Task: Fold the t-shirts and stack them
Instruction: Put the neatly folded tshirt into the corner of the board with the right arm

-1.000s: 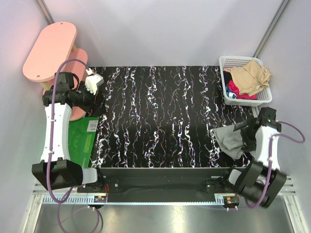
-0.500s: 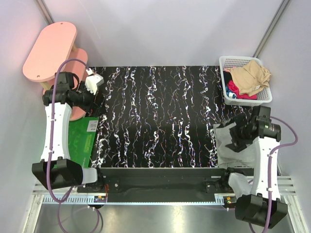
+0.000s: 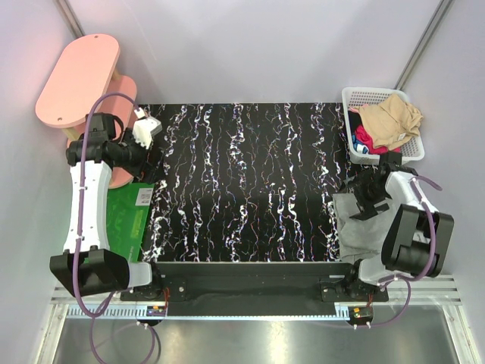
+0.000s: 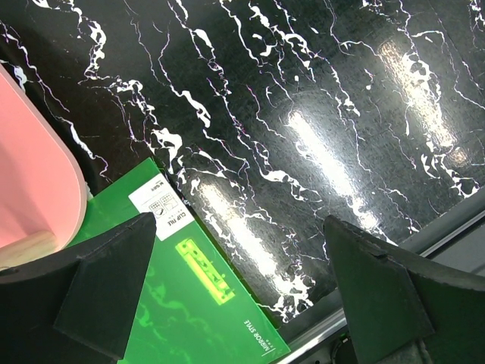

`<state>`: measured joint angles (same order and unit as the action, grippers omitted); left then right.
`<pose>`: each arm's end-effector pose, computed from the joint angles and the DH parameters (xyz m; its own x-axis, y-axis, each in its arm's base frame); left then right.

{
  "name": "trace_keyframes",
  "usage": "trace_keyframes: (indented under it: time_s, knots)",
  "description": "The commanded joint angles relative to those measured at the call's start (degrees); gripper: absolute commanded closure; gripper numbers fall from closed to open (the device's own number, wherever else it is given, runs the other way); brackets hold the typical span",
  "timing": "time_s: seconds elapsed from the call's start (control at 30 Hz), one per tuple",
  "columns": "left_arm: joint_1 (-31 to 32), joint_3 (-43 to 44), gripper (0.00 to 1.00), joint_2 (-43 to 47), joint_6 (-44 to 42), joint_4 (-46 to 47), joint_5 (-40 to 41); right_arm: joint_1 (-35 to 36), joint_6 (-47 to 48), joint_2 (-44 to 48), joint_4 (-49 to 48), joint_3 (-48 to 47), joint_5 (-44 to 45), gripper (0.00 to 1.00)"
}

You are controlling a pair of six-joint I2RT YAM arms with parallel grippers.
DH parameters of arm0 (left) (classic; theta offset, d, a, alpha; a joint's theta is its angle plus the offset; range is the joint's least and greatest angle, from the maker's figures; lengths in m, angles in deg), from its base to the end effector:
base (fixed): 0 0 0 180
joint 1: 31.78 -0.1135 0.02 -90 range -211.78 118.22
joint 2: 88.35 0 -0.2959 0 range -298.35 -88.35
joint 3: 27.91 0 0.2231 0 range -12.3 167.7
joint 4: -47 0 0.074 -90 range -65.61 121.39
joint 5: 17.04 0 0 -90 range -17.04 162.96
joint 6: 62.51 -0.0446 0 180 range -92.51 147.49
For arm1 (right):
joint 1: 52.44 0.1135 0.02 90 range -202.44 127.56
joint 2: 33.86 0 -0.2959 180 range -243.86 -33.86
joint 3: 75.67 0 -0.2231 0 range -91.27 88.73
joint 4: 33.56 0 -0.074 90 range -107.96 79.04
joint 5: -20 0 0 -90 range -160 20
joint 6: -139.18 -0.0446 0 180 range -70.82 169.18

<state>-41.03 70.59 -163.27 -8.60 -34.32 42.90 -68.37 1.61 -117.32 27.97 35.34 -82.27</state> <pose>0.2085 0.0113 0.3932 -0.6010 0.4187 -0.6808 0.5925 0.8051 -0.0279 0.2245 -0.0542 0.2376 -0.4680 0.8836 -0.0110 0.8363 0.4469 0.3177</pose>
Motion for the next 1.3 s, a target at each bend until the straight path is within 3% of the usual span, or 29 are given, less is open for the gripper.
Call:
trace_keyframes:
  time_s: [0.0, 0.4, 0.67, 0.77, 1.13, 1.23, 1.27]
  knots:
    - [-0.59, 1.22, 0.01, 2.32, -0.91, 0.32, -0.17, -2.26, 1.07, -3.19, -2.43, 0.12, 6.55, 0.0]
    - [-0.59, 3.06, 0.01, 0.82, 0.33, 0.06, 0.0, -6.84, 3.71, -15.67, -6.91, -6.82, 5.51, 0.0]
    - [-0.59, 2.89, 0.01, 1.26, 0.41, 0.06, 0.36, -8.42, 5.38, -18.23, -6.82, -12.52, 3.32, 0.0]
    - [-0.59, 3.15, 0.01, 1.26, 0.59, 0.06, 0.09, -8.42, 5.91, -15.87, -6.38, -12.1, 1.64, 0.0]
    - [-0.68, -0.7, 0.01, 2.92, 2.79, -0.03, -3.16, -8.25, 10.12, 9.18, -0.16, -11.47, 0.94, 0.0]
    - [-0.67, -4.66, 0.01, 4.51, 2.7, 0.5, -3.33, -6.58, 11.97, 16.12, -4.24, -12.01, -6.24, 0.0]
    - [-0.68, -6.58, 0.01, 5.47, 2.79, 1.19, -3.42, -4.58, 11.8, 19.7, -6.8, -10.61, -13.49, 0.0]
